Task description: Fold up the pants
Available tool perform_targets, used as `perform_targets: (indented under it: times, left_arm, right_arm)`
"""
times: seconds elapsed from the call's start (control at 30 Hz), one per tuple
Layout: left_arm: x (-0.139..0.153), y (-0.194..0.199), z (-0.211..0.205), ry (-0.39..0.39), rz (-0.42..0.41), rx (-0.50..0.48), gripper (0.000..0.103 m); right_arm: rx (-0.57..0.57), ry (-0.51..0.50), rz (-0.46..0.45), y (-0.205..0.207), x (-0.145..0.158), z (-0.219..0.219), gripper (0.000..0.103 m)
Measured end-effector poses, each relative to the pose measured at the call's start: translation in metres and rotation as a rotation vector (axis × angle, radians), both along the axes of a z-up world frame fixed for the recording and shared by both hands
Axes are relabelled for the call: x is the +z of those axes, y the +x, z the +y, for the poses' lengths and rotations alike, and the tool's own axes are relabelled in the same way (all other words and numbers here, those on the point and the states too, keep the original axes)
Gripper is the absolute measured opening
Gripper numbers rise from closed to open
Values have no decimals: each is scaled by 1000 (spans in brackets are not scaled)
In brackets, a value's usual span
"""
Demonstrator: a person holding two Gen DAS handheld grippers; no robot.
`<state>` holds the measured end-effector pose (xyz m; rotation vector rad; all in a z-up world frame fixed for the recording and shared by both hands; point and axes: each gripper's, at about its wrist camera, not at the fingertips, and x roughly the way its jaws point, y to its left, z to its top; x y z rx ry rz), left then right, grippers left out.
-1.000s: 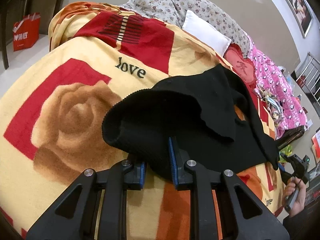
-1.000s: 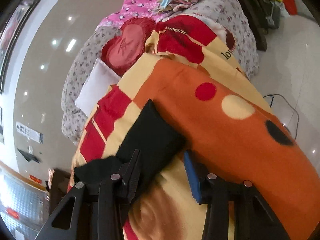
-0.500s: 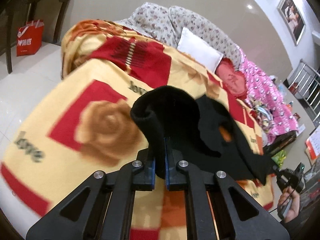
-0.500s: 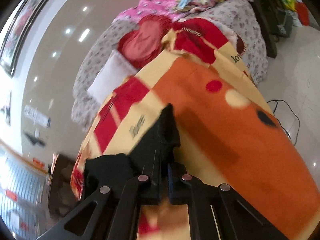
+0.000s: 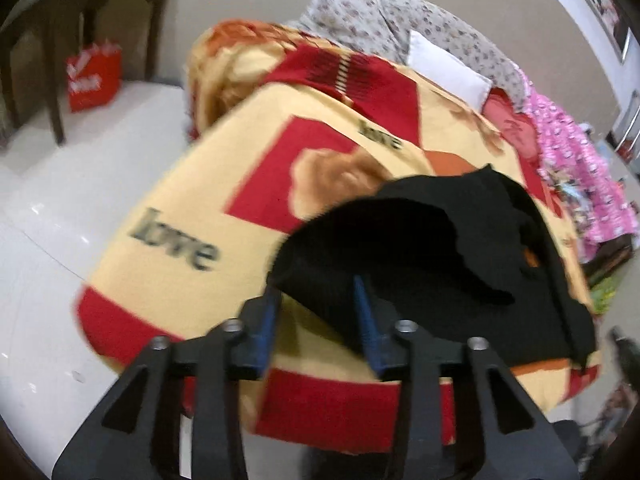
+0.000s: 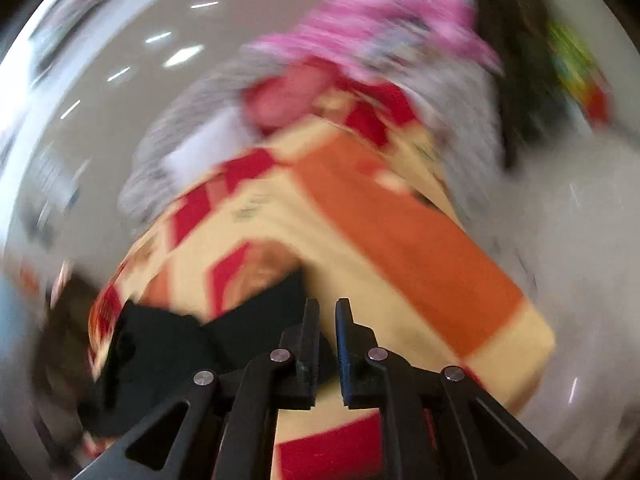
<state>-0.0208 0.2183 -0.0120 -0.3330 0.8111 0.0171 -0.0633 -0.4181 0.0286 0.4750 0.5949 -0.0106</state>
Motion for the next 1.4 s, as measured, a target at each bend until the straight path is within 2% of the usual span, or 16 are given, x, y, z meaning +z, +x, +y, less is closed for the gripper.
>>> perform_targets:
  times: [0.1,0.17,0.3,0.37,0.47,0.57,0.63,0.67,0.7,0.8,0.9,0.93,0.97,1.0,1.2,1.4]
  left_arm:
    - [5,-7,7,54,-42,38,43]
    - [13,-13,3,92,-90,35,43]
    - [25,-26,-20,156,-211,-102,47]
    - [26,-27,-35,158,-228,-203,60]
    - [25,-29,-65,180,-242,-372,60]
    - [24,-28,-95,245,-257,-464,60]
    - [25,-22,-117,311,-263,-509,60]
    - [24,-19,-124,336,-263,-522,60]
    - [23,-16,-133,373,-267,-533,60]
    - [15,-3,-164,508,-259,-573,60]
    - [2,17,-180,577,-214,-590,60]
    - [0,22,-181,581,-201,-575,51]
    - [-1,32,-180,575,-176,-558,20]
    - [-1,37,-177,569,-147,-540,11]
    - [39,81,-125,489,-171,-314,8]
    - [72,169,-60,474,-186,-29,14]
  right_arm:
    - [351,-210,-74,-4,12,66,33]
    - [544,-293,-100,-9,9,103,33]
    - [739,-465,-113,-14,-2,149,33]
    - [810,-543,-93,-12,-10,163,33]
    - [862,-624,-25,-8,-27,173,33]
    - [827,-651,34,-2,-38,172,32]
    - [789,-593,33,-1,-40,164,20]
    - [769,-562,23,-1,-39,158,10]
    - [743,-552,8,0,-36,156,7]
    - [660,-474,-91,-6,-18,137,5]
    - [598,-421,-133,-8,-5,125,5]
    - [576,-398,-146,-6,0,121,5]
    - [545,-370,-159,-4,5,115,5]
    - [510,-340,-176,0,11,108,5]
    - [320,-257,-215,39,48,80,4]
    - [147,-355,-174,122,74,54,5]
